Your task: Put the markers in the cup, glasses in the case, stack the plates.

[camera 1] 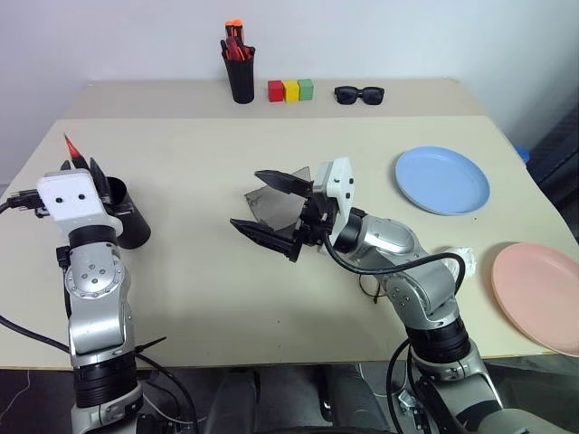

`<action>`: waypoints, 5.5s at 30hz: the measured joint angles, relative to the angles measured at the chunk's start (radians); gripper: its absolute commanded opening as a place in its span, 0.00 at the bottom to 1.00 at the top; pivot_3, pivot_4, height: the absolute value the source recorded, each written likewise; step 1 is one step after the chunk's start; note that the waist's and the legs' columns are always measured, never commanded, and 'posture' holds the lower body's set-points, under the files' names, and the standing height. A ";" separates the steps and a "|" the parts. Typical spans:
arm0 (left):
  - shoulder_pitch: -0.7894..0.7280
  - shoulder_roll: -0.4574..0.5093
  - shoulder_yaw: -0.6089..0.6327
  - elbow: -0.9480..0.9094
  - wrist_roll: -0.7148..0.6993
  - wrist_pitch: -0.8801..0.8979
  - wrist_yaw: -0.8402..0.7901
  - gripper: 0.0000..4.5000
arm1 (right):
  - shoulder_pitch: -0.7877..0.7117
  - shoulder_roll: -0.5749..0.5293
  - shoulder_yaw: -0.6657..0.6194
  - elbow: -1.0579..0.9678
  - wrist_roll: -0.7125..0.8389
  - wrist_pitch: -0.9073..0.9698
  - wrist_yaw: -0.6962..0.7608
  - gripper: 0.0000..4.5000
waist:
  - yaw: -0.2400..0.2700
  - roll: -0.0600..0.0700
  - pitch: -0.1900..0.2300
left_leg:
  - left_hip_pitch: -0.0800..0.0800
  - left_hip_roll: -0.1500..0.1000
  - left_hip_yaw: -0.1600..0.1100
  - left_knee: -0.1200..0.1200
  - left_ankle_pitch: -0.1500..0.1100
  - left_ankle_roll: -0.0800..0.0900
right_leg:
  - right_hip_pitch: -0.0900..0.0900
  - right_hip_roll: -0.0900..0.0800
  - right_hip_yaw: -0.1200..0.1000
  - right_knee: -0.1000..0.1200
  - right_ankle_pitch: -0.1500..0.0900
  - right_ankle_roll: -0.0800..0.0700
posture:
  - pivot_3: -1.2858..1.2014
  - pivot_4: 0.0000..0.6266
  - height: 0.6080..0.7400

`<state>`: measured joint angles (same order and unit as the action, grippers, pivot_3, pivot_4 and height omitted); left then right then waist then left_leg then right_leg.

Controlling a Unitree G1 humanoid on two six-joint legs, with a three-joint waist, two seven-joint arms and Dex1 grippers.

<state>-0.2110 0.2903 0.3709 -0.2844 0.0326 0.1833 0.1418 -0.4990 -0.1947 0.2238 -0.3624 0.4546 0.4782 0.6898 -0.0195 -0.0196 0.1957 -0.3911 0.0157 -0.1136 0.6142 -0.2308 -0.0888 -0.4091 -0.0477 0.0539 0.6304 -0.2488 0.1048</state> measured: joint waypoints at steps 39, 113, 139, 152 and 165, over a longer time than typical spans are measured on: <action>-0.471 0.107 -0.788 0.391 -0.167 0.417 -0.909 0.01 | 0.346 -0.600 -0.268 -0.079 -0.136 -0.038 0.128 1.00 | -0.022 0.001 0.001 | 0.000 0.000 0.000 0.001 0.000 0.000 | 0.000 0.000 0.001 0.000 -0.004 0.001 | 0.52 0.24 1.00; 0.302 0.397 -0.212 -0.068 -0.290 0.093 -0.941 0.75 | -0.414 -0.331 0.259 0.623 -0.253 -0.086 0.625 0.02 | -0.025 0.004 0.002 | 0.000 0.001 0.002 0.000 0.000 0.001 | -0.002 0.001 0.001 0.003 -0.001 -0.002 | 0.52 0.24 1.00; -0.352 0.180 -0.399 0.195 -0.316 0.431 -0.739 0.13 | -0.015 -0.440 -0.038 0.070 -0.275 -0.030 0.355 0.68 | -0.015 0.003 0.002 | 0.000 0.000 0.000 0.003 0.000 0.000 | 0.000 0.000 0.000 0.003 0.000 0.001 | 0.52 0.24 1.00; -0.596 0.125 -0.589 0.585 -0.256 0.493 -0.939 0.13 | 0.415 -0.494 -0.253 -0.274 -0.234 0.147 0.128 0.68 | -0.022 0.003 0.002 | 0.000 0.000 0.000 0.001 0.000 0.001 | 0.000 0.001 0.000 0.002 0.000 0.001 | 0.52 0.24 1.00; -0.377 0.265 -0.634 0.259 -0.304 0.441 -1.229 0.13 | 0.361 -0.510 -0.276 -0.178 -0.246 0.100 0.072 0.68 | -0.021 0.003 0.002 | 0.000 0.000 0.000 0.002 0.000 0.001 | 0.000 0.000 0.001 0.002 -0.002 -0.001 | 0.52 0.24 1.00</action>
<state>-0.5881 0.5555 -0.2634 -0.0259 -0.2717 0.6246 -1.0868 -0.1378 -0.7046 -0.0523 -0.5399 0.2088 0.5785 0.7622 -0.0402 -0.0168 0.1973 -0.3911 0.0159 -0.1133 0.6160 -0.2309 -0.0882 -0.4088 -0.0474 0.0546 0.6327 -0.2504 0.1037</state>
